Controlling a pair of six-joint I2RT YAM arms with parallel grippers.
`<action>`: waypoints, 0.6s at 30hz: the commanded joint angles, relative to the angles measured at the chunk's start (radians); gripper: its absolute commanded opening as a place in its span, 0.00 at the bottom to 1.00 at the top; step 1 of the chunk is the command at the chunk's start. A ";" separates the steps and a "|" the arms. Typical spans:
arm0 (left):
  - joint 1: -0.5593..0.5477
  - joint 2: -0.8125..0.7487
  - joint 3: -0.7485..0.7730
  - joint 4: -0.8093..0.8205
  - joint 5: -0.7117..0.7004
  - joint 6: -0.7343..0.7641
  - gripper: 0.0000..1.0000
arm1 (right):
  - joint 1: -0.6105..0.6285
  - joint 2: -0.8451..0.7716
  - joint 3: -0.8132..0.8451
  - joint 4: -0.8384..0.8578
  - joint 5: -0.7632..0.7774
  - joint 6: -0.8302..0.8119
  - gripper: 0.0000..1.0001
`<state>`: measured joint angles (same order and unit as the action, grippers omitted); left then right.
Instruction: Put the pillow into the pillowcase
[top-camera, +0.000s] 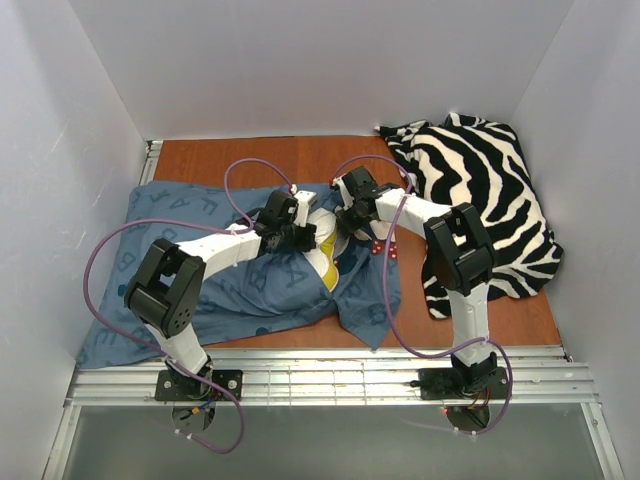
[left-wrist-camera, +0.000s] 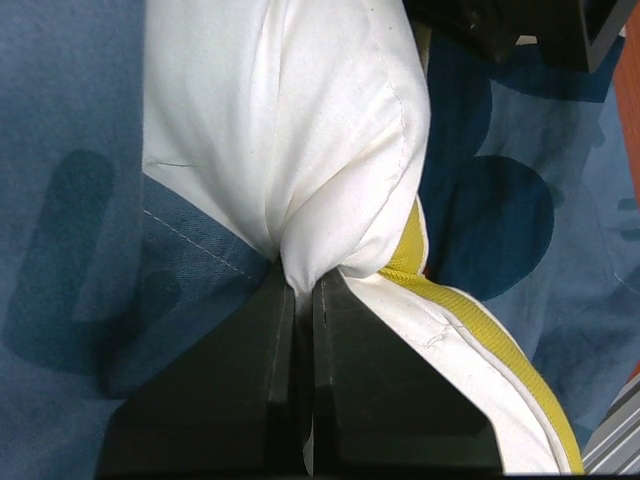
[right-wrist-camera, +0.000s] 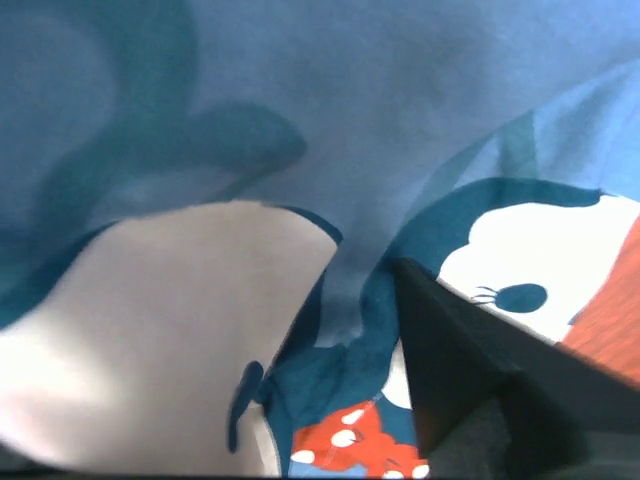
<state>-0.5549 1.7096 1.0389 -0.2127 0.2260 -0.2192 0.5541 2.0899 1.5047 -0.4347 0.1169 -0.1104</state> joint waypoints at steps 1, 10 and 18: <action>0.015 -0.036 -0.036 -0.100 -0.095 -0.040 0.00 | -0.059 -0.015 -0.029 -0.036 0.137 -0.080 0.46; 0.089 0.019 -0.010 -0.091 0.076 -0.086 0.00 | -0.106 -0.287 -0.025 -0.266 -0.550 -0.134 0.01; 0.104 -0.025 0.130 0.087 0.305 -0.348 0.00 | -0.030 -0.277 -0.033 -0.423 -0.956 -0.216 0.01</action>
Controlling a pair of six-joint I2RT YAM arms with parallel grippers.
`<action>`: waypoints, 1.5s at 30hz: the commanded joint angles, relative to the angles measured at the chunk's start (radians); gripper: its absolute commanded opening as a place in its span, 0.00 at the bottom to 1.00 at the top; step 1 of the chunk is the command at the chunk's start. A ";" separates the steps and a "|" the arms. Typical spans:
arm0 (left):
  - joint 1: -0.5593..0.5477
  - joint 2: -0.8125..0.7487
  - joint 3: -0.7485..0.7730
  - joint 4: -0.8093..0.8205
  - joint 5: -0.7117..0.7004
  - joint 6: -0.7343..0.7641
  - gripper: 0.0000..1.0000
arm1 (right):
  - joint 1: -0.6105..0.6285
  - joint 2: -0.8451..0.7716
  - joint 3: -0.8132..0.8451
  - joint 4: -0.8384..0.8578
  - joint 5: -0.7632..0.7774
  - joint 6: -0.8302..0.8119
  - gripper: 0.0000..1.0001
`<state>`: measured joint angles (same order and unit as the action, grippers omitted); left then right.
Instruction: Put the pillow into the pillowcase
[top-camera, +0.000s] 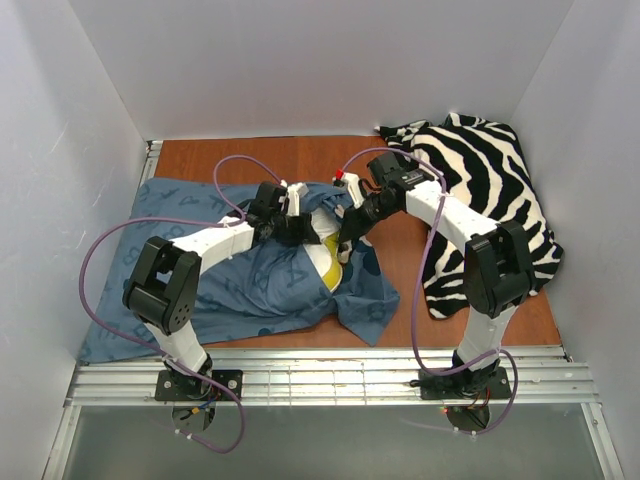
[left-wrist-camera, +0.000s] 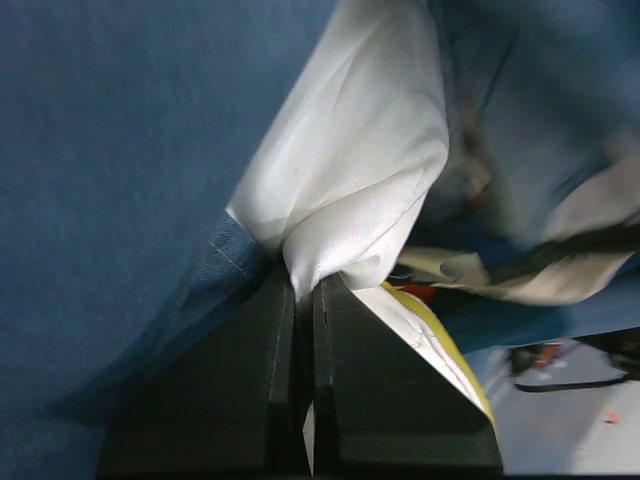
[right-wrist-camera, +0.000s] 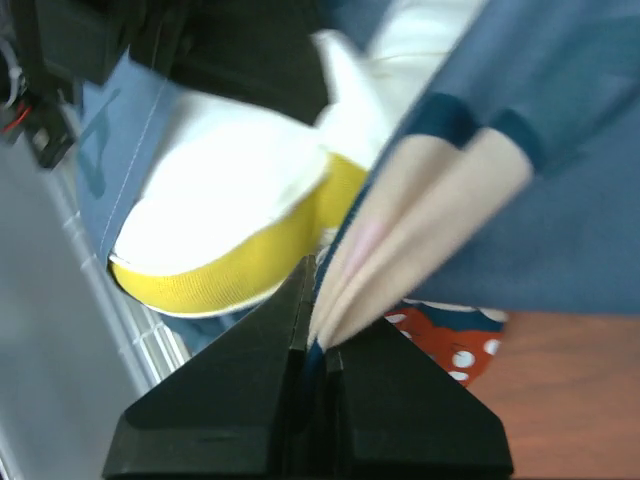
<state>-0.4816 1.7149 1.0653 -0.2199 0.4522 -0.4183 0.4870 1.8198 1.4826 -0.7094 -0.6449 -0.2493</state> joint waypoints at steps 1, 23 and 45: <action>0.038 -0.023 0.119 0.102 0.106 -0.240 0.00 | 0.039 -0.011 -0.034 -0.148 -0.179 -0.084 0.01; 0.034 0.097 0.147 0.180 -0.150 -0.104 0.26 | -0.091 -0.011 -0.004 -0.415 -0.677 -0.269 0.01; -0.446 -0.187 -0.116 -0.029 -0.303 0.851 0.70 | -0.206 -0.042 -0.188 -0.214 -0.185 -0.053 0.01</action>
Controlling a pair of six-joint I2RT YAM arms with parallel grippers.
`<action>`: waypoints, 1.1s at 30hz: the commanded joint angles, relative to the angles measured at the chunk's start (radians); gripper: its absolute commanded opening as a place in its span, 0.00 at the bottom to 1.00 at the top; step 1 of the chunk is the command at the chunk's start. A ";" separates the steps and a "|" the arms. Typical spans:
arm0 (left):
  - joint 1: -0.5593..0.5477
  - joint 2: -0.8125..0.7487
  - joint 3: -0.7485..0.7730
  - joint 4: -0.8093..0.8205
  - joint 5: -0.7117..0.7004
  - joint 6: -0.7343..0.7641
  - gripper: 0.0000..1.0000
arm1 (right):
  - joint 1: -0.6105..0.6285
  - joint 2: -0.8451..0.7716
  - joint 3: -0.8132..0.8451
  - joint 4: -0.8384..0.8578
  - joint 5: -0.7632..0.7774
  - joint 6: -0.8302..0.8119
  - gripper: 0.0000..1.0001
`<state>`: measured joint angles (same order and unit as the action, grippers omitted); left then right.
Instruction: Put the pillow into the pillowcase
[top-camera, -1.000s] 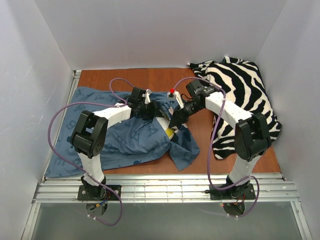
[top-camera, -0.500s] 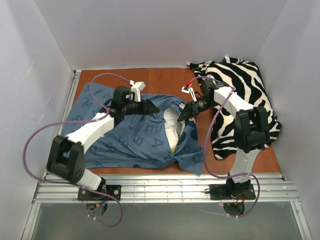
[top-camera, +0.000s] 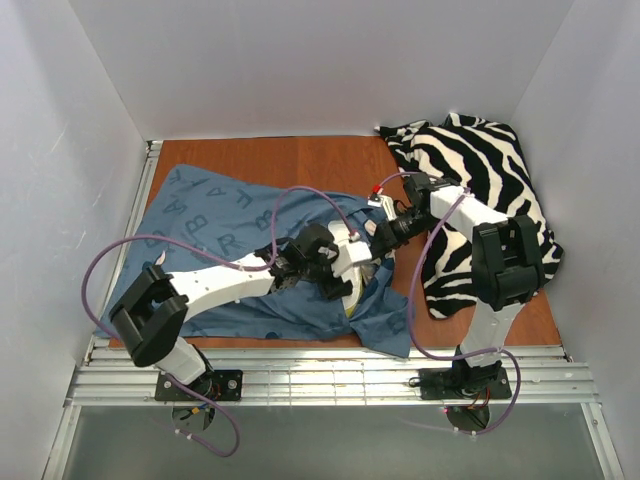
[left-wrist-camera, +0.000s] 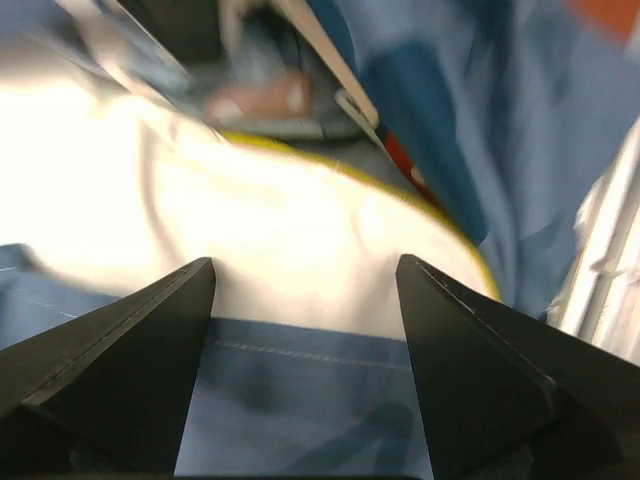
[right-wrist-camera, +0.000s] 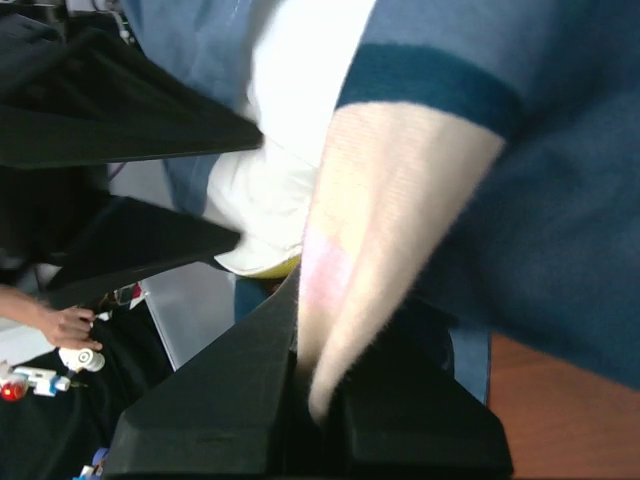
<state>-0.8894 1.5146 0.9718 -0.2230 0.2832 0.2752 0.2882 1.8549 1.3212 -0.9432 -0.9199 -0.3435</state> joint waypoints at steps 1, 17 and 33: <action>-0.057 0.030 -0.028 -0.019 -0.145 0.169 0.70 | -0.009 -0.089 -0.036 0.018 0.099 0.040 0.01; -0.100 0.176 0.005 -0.116 -0.078 0.168 0.75 | -0.003 -0.051 -0.292 0.178 0.260 0.064 0.63; -0.168 0.272 0.057 -0.162 -0.238 0.154 0.90 | -0.003 -0.098 -0.274 0.051 0.007 -0.057 0.01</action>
<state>-1.0435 1.6859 1.0405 -0.3576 0.1493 0.4625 0.2836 1.8160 1.0367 -0.7750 -0.8055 -0.3172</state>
